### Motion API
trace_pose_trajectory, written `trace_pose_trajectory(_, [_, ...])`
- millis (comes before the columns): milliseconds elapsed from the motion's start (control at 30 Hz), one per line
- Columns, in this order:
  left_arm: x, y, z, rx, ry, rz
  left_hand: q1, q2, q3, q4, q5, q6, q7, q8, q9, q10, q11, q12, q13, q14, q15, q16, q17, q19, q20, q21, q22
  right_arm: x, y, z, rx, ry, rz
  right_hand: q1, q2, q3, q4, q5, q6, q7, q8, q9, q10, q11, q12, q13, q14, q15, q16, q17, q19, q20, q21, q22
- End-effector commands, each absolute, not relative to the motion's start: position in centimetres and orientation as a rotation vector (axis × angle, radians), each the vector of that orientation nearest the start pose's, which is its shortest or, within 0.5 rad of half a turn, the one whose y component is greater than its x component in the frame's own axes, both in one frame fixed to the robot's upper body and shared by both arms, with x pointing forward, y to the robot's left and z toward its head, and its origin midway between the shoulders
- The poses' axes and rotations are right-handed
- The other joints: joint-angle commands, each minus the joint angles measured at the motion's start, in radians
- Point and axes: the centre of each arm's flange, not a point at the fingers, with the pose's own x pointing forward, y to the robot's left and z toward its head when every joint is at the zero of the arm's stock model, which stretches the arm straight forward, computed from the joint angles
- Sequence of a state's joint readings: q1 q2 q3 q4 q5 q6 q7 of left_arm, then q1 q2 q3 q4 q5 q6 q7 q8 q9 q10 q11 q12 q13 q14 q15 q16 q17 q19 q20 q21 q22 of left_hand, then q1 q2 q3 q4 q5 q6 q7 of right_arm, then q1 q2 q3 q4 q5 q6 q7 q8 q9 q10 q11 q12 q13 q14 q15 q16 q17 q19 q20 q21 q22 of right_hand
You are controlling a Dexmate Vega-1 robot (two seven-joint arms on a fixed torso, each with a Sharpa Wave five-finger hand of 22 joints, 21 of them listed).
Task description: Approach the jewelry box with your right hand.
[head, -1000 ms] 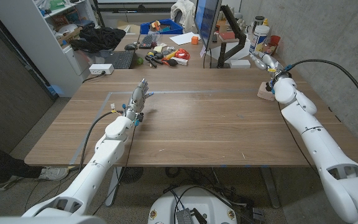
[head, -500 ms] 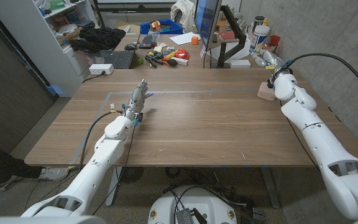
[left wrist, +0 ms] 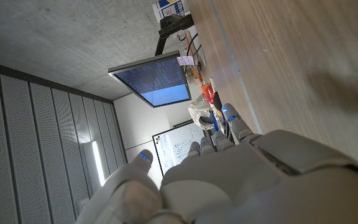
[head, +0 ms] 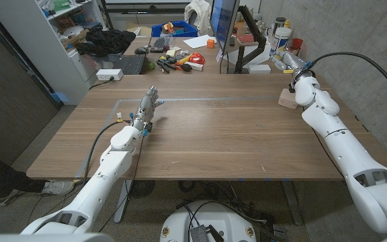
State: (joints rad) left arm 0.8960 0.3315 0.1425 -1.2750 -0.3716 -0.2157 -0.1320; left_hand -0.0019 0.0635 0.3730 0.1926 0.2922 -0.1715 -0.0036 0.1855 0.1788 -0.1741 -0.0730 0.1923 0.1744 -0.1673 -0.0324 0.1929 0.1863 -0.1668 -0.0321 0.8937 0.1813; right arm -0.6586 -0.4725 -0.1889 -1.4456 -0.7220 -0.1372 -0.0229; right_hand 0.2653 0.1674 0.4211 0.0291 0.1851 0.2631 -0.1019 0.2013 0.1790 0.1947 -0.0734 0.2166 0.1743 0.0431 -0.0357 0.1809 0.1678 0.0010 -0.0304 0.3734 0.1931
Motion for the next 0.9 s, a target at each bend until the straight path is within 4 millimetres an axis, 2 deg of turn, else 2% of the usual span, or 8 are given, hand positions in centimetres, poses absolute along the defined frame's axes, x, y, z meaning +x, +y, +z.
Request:
trace_pose_trajectory(33, [65.7, 30.4, -5.1, 0.019, -0.554, -0.156, 0.008, 0.115, -0.002, 0.000, 0.007, -0.109, -0.004, 0.008, 0.006, -0.115, -0.004, 0.007, 0.005, -0.121, -0.011, 0.009, 0.002, -0.197, -0.037, -0.001, 0.003, 63.9, -33.7, 13.8, -1.216, -0.556, -0.471, 0.017, 0.012, 0.012, 0.000, 0.006, 0.008, 0.001, -0.003, 0.005, 0.004, -0.009, -0.005, 0.004, 0.000, -0.075, 0.000, 0.002, 0.009, -0.133, -0.001, 0.002])
trace_pose_trajectory(900, [65.6, 30.0, -5.0, 0.014, -0.555, -0.159, 0.009, 0.115, -0.002, 0.000, 0.009, -0.105, -0.003, 0.007, 0.006, -0.110, -0.004, 0.007, 0.005, -0.114, -0.010, 0.009, 0.002, -0.191, -0.040, -0.003, 0.002, 64.5, -34.8, 14.3, -1.377, -0.484, -0.520, 0.036, 0.015, 0.020, -0.006, 0.008, 0.028, -0.007, -0.001, 0.006, 0.014, -0.022, -0.003, 0.004, 0.011, -0.088, 0.003, 0.001, 0.019, -0.140, 0.000, 0.003])
